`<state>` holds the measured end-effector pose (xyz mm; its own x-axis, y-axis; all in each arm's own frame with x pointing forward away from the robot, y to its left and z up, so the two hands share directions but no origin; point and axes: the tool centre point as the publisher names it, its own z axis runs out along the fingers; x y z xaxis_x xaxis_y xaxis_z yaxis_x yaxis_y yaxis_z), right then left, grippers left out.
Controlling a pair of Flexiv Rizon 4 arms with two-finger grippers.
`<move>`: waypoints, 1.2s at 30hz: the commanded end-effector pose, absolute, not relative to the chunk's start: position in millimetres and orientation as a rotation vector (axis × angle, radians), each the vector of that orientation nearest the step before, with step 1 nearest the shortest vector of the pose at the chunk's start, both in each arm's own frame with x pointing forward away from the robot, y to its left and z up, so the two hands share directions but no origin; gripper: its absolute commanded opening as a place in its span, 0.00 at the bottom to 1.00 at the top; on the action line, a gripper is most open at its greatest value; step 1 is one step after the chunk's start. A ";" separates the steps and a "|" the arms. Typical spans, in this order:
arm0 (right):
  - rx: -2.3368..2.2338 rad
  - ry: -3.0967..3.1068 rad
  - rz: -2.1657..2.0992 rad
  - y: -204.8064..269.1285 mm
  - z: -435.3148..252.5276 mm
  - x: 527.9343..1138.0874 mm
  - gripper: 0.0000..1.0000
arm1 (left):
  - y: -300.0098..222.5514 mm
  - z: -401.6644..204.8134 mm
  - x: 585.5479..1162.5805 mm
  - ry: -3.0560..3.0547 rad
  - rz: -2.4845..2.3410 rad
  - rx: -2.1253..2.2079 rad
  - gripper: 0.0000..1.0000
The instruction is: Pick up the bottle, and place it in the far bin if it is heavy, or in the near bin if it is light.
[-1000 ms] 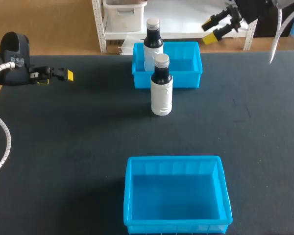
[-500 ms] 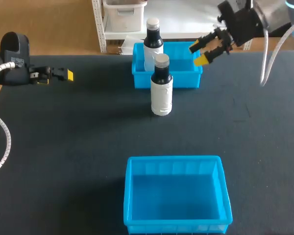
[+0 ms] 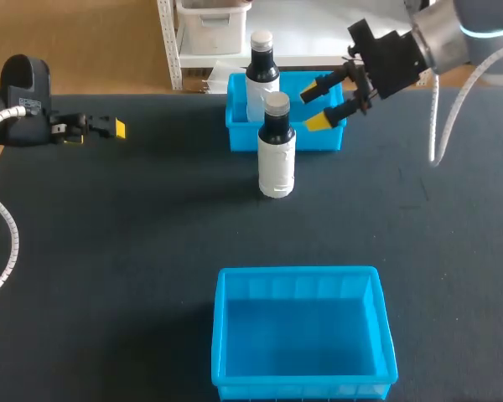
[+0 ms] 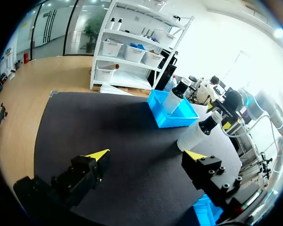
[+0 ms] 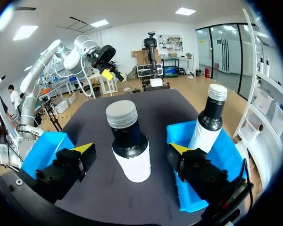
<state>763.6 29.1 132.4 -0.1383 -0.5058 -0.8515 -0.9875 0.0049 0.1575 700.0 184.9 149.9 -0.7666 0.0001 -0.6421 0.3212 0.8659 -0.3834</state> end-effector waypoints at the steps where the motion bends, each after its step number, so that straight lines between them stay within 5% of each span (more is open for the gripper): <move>1: -1.446 1.732 0.886 39.9 130.3 758.9 1.00 | 184.9 149.9 700.0 2.374 -0.636 0.231 1.00; 36: -1.581 1.675 0.975 82.4 124.5 753.1 1.00 | 184.9 149.9 700.0 2.374 -0.636 0.231 1.00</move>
